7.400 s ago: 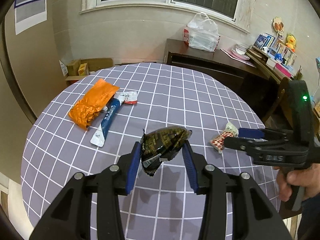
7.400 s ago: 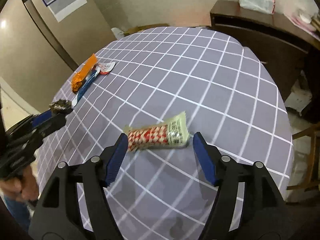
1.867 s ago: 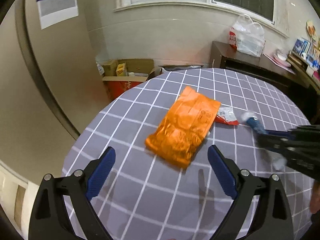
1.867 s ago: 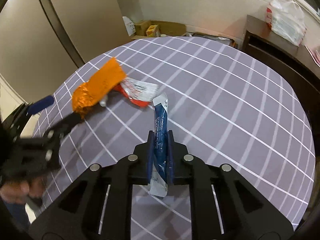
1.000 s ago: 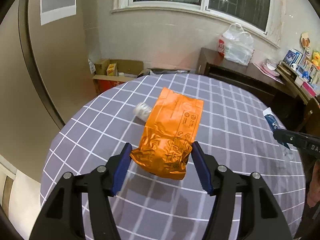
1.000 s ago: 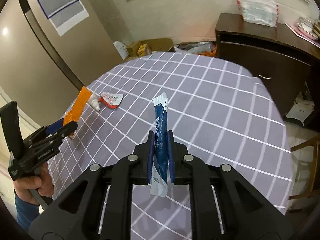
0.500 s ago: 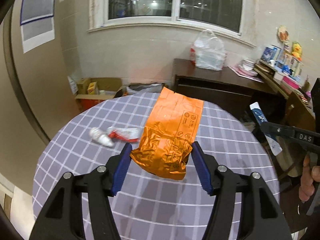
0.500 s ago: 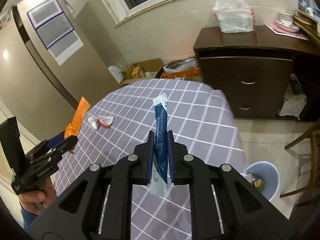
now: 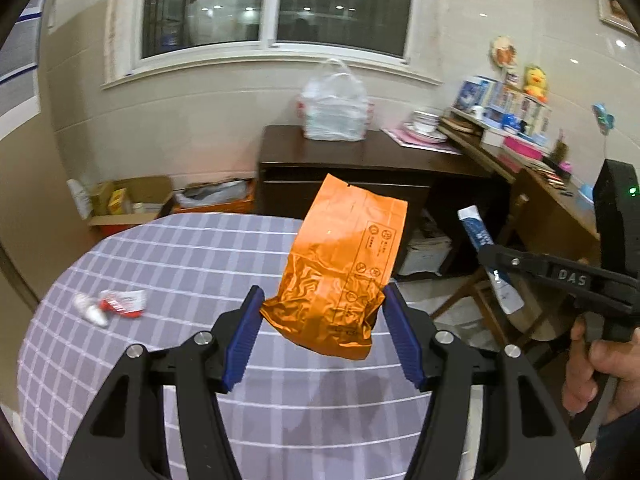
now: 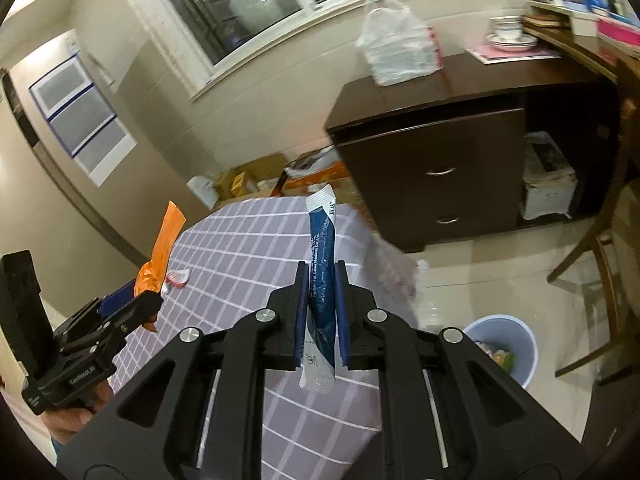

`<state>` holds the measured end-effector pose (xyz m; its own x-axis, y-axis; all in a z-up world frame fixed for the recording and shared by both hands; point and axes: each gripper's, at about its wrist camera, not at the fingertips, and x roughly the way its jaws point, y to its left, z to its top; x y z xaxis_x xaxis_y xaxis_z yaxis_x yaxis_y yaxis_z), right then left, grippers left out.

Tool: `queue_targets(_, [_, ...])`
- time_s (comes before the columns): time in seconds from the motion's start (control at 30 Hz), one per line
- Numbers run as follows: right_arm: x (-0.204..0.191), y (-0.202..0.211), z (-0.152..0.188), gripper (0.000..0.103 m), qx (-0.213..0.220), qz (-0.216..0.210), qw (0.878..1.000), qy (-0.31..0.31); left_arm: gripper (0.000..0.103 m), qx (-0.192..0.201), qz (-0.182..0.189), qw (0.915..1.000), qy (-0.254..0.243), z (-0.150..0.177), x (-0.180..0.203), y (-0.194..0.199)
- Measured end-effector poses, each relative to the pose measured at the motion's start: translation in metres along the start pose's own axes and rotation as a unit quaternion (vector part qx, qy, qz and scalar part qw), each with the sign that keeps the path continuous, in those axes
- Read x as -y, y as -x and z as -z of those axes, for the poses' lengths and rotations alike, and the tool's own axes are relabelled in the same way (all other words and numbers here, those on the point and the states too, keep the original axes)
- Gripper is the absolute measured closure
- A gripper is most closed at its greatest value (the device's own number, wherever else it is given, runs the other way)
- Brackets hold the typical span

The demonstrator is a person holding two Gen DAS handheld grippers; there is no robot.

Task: Collect trash
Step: 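Carry the tube and bag to the wastebasket and open both tools to drop them, then return both tools to the table above the remaining trash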

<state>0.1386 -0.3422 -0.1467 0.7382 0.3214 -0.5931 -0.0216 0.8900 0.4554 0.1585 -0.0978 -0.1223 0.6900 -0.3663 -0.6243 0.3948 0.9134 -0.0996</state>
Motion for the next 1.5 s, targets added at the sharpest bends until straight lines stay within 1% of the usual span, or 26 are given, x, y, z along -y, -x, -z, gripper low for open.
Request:
queue_targets(0.3, [0.069,0.028,0.005,0.090,0.015,0.046,0.997,-0.053,0.043,-0.027,0.053,0.9972,-0.045,-0.001,0.079,-0.036])
queue_targets(0.6, [0.141,0.035,0.023,0.090,0.003,0.087,0.990,-0.112,0.043,-0.083,0.097,0.9898,-0.063,0.002,0.143,-0.086])
queue_targets(0.73, [0.166,0.028,0.032,0.090,-0.009,0.099,0.986,-0.135,0.043,-0.120,0.103,0.9847,-0.072,0.007,0.168,-0.119])
queue_targets(0.83, [0.182,0.022,0.037,0.090,-0.017,0.102,0.983,-0.154,0.043,-0.147,0.102,0.9806,-0.081,0.014,0.184,-0.144])
queue_targets(1.0, [0.210,0.006,0.045,0.090,-0.030,0.101,0.976,-0.189,0.043,-0.180,0.101,0.9734,-0.101,0.023,0.207,-0.176])
queue_targets(1.1, [0.226,-0.005,0.052,0.088,-0.039,0.102,0.972,-0.209,0.041,-0.212,0.105,0.9647,-0.116,0.030,0.215,-0.196])
queue_targets(1.13, [0.232,-0.009,0.055,0.083,-0.043,0.102,0.970,-0.217,0.040,-0.220,0.106,0.9621,-0.120,0.032,0.217,-0.202])
queue_targets(1.17, [0.237,-0.012,0.058,0.058,-0.047,0.103,0.967,-0.227,0.037,-0.224,0.105,0.9612,-0.123,0.033,0.218,-0.204])
queue_targets(1.2, [0.243,-0.015,0.061,0.030,-0.051,0.105,0.965,-0.237,0.028,-0.225,0.099,0.9612,-0.126,0.034,0.218,-0.206])
queue_targets(1.27, [0.252,-0.018,0.070,0.029,-0.053,0.107,0.960,-0.251,0.018,-0.219,0.088,0.9636,-0.127,0.033,0.216,-0.204])
queue_targets(1.33, [0.255,-0.018,0.074,0.028,-0.060,0.108,0.959,-0.255,0.016,-0.212,0.079,0.9660,-0.126,0.031,0.212,-0.200])
queue_targets(1.4, [0.255,-0.018,0.075,0.017,-0.063,0.115,0.957,-0.259,0.016,-0.208,0.075,0.9669,-0.127,0.027,0.210,-0.197])
queue_targets(1.47, [0.254,-0.017,0.075,0.009,-0.063,0.121,0.956,-0.260,0.015,-0.197,0.074,0.9689,-0.130,0.022,0.207,-0.189])
queue_targets(1.5, [0.252,-0.016,0.074,0.008,-0.063,0.125,0.956,-0.260,0.013,-0.191,0.073,0.9701,-0.131,0.021,0.206,-0.187])
